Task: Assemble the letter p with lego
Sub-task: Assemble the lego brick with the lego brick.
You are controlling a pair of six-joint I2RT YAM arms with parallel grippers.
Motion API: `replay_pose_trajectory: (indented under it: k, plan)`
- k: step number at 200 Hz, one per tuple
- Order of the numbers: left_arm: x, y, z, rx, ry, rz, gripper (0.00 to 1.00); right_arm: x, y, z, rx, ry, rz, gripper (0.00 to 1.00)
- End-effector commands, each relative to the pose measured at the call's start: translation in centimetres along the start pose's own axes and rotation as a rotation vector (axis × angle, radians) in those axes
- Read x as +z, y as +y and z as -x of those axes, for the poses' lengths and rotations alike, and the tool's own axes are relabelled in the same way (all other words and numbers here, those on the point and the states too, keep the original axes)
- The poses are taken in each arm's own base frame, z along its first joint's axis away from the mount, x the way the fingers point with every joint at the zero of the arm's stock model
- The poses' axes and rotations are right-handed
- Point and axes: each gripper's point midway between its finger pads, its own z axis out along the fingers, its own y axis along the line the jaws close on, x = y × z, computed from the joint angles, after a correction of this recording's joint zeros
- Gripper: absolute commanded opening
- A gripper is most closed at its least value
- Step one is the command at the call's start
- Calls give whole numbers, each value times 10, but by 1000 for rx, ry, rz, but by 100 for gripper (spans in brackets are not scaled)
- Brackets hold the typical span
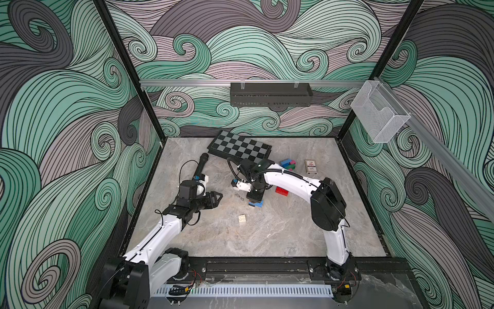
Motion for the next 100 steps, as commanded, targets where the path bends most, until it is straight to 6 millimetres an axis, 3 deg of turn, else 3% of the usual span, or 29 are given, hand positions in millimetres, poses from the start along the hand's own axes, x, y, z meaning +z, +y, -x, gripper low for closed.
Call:
replay_pose_trajectory:
  k: [1,100]
  plan:
    - [-3,1,4,18,-10,12,56,10,-2,0,6,19,-5,20]
    - [-2,2,3,17,-5,13,56,19,-1,-9,42,49,-46,18]
